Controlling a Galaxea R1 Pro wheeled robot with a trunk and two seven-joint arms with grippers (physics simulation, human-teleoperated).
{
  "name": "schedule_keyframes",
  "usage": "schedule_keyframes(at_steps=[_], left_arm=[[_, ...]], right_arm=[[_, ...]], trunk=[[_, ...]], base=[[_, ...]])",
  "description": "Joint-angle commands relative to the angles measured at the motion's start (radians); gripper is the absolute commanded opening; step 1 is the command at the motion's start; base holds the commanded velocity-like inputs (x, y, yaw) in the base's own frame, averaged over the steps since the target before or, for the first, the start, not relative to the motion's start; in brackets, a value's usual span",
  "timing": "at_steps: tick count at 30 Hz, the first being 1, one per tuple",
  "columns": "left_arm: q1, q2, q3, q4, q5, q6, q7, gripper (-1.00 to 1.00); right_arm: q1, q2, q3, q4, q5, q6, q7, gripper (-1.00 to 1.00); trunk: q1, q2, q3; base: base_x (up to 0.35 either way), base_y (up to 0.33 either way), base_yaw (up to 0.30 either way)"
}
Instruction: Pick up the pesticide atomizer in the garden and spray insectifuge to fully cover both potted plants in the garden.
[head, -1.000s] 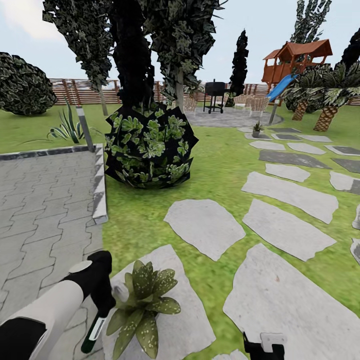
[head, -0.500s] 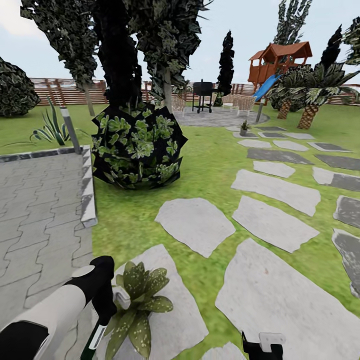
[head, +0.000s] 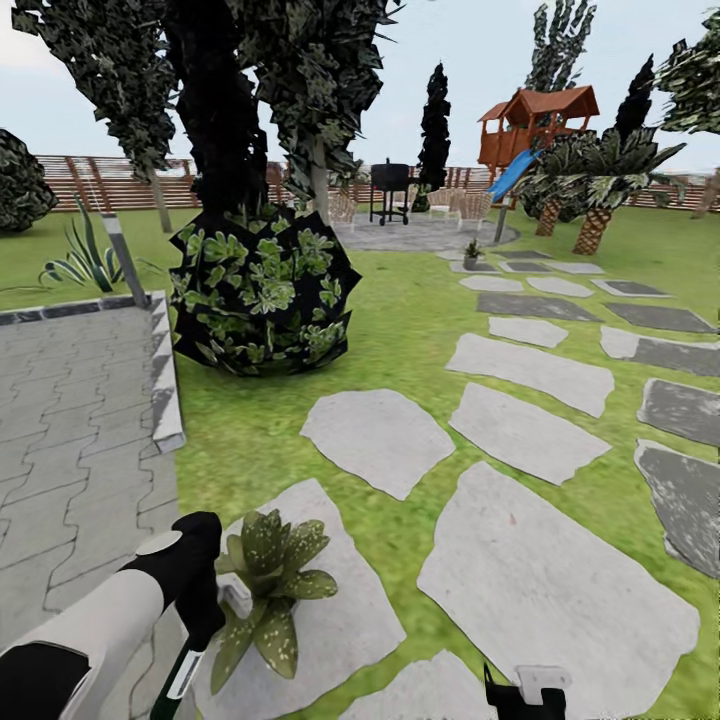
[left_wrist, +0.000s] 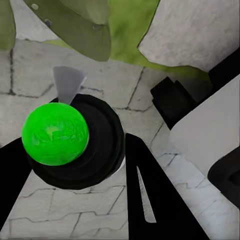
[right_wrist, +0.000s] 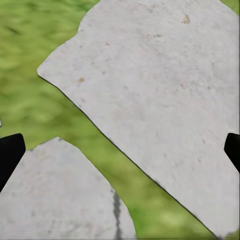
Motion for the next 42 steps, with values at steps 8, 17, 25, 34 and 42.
schedule_keyframes(at_steps=[8, 17, 25, 34, 42], left_arm=[[0.001, 0.01, -0.004, -0.002, -0.005, 0.013, -0.005, -1.0], [0.001, 0.005, -0.004, -0.002, -0.004, 0.01, -0.005, -1.0], [0.006, 0.017, -0.005, -0.002, -0.04, 0.016, 0.002, -1.0], [0.032, 0.009, 0.002, 0.031, -0.032, 0.014, 0.065, -1.0], [0.032, 0.006, 0.009, 0.051, -0.031, 0.012, 0.065, -1.0]], right_arm=[[-0.001, 0.0, -0.008, 0.001, 0.011, -0.003, -0.004, 1.0], [-0.001, 0.0, -0.008, 0.001, 0.011, -0.003, -0.004, 1.0], [-0.001, 0.0, -0.008, 0.001, 0.013, -0.004, 0.001, 1.0], [-0.001, -0.001, -0.008, 0.001, 0.014, -0.004, 0.001, 1.0], [-0.001, 0.0, -0.008, 0.001, 0.011, -0.003, 0.001, 1.0]], trunk=[[0.0, 0.0, -0.001], [0.0, 0.0, -0.001], [0.0, 0.0, -0.001], [0.0, 0.0, -0.001], [0.0, 0.0, -0.001]], base=[[0.014, 0.268, -0.01], [0.094, 0.109, -0.116], [0.023, 0.0, -0.138], [0.13, 0.0, -0.001], [0.015, 0.0, 0.0]])
